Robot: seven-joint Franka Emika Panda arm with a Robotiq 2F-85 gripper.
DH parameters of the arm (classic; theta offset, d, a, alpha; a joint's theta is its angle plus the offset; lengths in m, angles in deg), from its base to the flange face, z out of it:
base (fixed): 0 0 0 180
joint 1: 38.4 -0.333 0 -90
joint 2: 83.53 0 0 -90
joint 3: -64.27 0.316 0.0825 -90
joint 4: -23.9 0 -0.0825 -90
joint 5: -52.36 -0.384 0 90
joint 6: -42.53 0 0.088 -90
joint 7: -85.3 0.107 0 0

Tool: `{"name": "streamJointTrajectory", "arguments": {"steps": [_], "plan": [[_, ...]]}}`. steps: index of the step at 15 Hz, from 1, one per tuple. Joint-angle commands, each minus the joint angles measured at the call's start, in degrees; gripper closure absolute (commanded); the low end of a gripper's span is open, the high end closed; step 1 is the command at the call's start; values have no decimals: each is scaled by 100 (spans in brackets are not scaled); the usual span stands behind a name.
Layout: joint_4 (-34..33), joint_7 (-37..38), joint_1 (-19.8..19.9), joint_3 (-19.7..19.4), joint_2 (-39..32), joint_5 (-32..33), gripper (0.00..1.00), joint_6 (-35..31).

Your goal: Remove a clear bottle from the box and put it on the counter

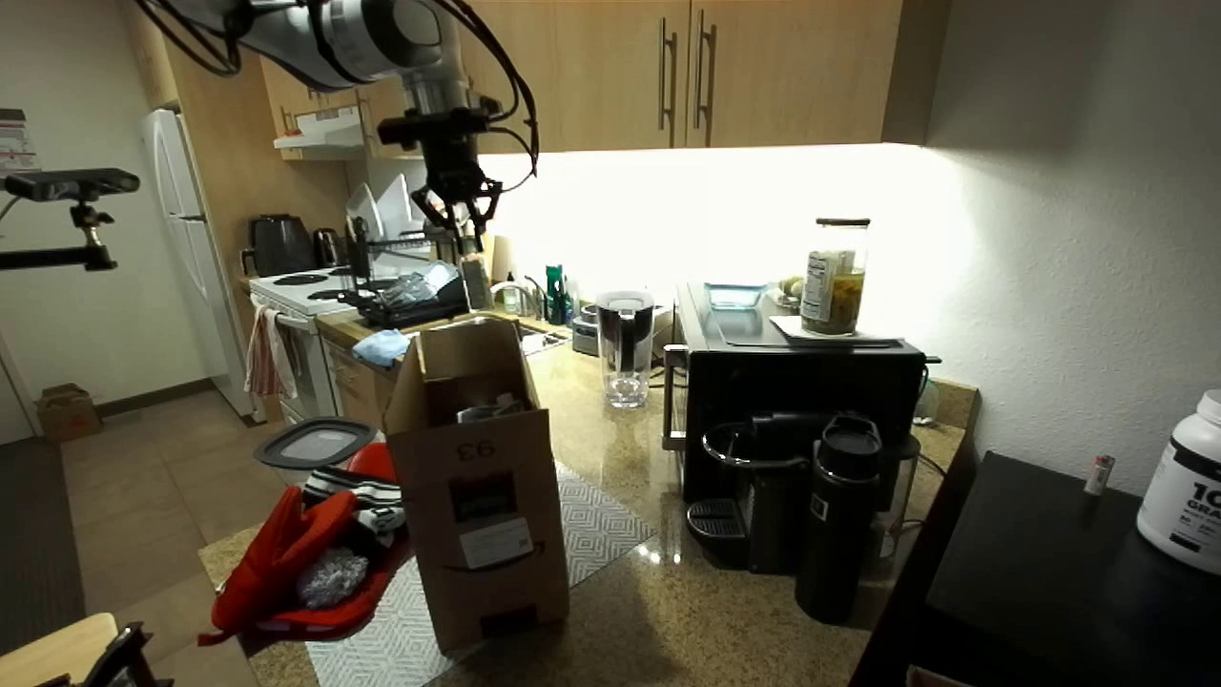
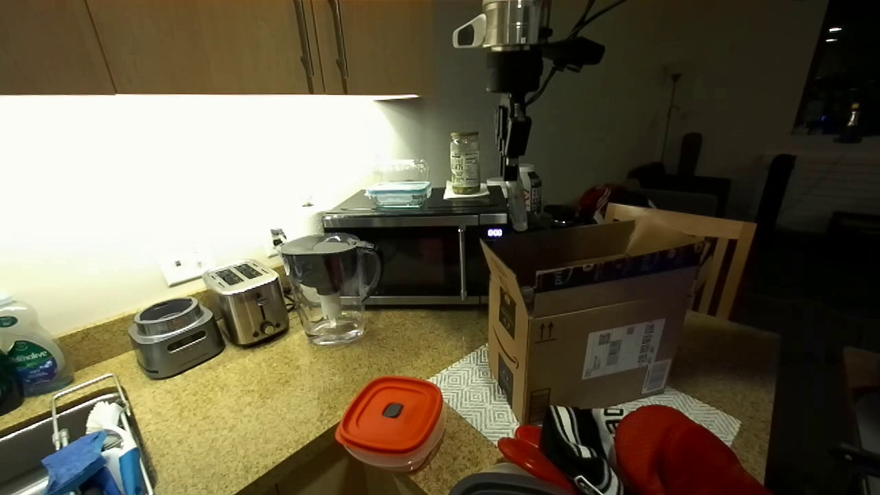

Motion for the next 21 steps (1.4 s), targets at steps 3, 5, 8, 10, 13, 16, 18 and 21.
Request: {"name": "streamJointTrajectory", "arguments": {"steps": [3,5,8,10,13,16,18,21], "plan": [[226,566,200,-216,284,-149,94,217],[288,769,257,-309,324,-131,94,214],[400,1051,353,-438,407,-110,94,221],[489,1216,425,-528,459,-113,94,224],[741,1302,561,-656,574,-128,94,44],[1039,1322,706,-797,726,-59,94,-75],[1243,1332,793,-889,831,-35,94,-97],[1552,1352,921,-1016,1010,-28,94,-92]]}}
